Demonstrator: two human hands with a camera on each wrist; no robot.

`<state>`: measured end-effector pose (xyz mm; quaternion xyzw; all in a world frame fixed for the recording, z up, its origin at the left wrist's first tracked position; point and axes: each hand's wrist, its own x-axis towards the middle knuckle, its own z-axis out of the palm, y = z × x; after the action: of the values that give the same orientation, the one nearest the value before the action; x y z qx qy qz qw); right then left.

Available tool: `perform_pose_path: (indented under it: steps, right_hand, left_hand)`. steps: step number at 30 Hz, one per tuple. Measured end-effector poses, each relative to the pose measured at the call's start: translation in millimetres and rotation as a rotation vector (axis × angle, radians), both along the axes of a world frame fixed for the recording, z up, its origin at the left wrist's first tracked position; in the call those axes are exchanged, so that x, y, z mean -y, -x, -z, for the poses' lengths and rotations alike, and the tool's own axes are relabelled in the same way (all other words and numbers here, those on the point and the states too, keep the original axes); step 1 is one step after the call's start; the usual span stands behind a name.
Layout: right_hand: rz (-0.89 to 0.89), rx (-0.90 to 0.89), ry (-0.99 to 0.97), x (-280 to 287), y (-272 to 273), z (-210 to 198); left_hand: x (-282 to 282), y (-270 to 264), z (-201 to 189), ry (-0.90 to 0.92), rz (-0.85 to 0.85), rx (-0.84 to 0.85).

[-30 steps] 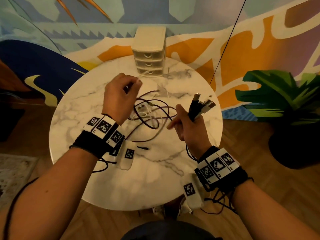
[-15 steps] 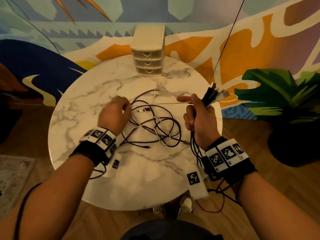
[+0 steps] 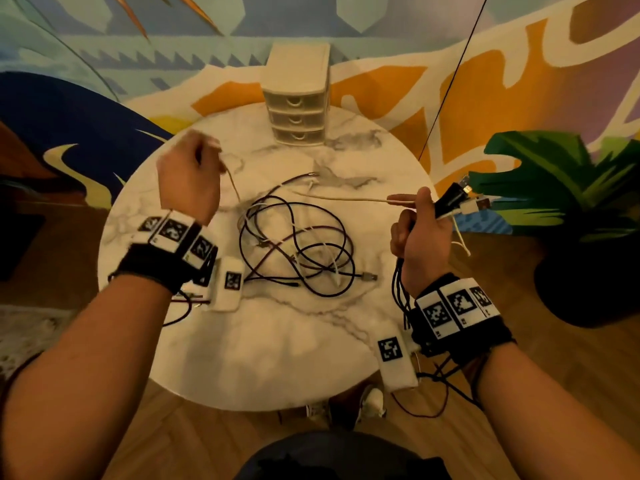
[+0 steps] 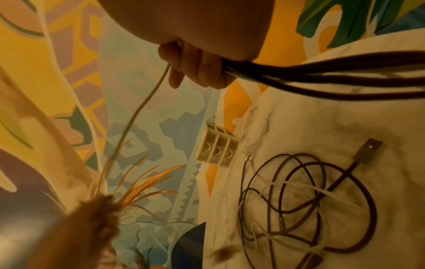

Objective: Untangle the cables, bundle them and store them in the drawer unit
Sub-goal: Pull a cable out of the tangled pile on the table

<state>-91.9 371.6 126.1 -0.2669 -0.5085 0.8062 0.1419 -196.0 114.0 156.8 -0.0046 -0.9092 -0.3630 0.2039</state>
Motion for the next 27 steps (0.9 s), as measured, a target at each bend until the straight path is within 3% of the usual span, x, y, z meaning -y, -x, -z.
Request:
perform_pose_path:
  steps: [2,4,9,12,13,15,17,19,20,22,24,27]
  right_hand:
    - [0.009,0.034,0.029,2.8,0.9,1.3]
    - [0.002,0.035,0.032,4.4,0.3,1.2]
    - [0.034,0.054,0.013,-4.5,-4.4,-2.5]
    - [0.043,0.074,-0.018,-9.3,-9.1,-0.3]
    - [0.029,0.078,-0.043,-8.1,-11.0,1.6]
    - [-0.055,0.088,-0.129,-2.0,-16.7,7.5]
    - [-0.223,0.117,-0.241,7.5,-26.5,11.6]
    - [-0.430,0.124,-0.296,17.2,-38.0,13.3]
    - [-0.518,0.108,-0.315,20.6,-43.2,14.5]
    - [-0.629,0.088,-0.381,21.9,-52.2,17.4]
    - [-0.679,0.104,-0.455,17.5,-59.3,19.9]
    - [-0.694,0.141,-0.486,7.8,-70.4,23.9]
  left_hand:
    - [-11.9,-1.2,-26.2,-0.120,0.025,-0.165]
    - [-17.6,-5.8,-23.6,-0.068,0.089,-0.144]
    - [7.4,-20.1,37.9,0.433,0.170,0.312]
    - [18.6,-30.8,59.0,0.816,0.305,0.769]
    - [16.1,-35.2,60.6,0.862,0.339,0.829]
    - [-4.0,-40.0,53.0,0.699,0.391,0.659]
    - [-43.7,-45.6,30.0,0.345,0.469,0.469]
    - [-87.2,-47.5,6.2,-0.018,0.610,0.631]
    - [-104.8,-50.1,-1.0,-0.089,0.667,0.764]
    - [-127.2,-57.5,-0.7,0.015,0.796,0.968]
    - [-138.3,-60.9,8.9,0.120,0.905,1.020]
    - [-143.0,-68.5,21.3,-0.035,0.997,1.079]
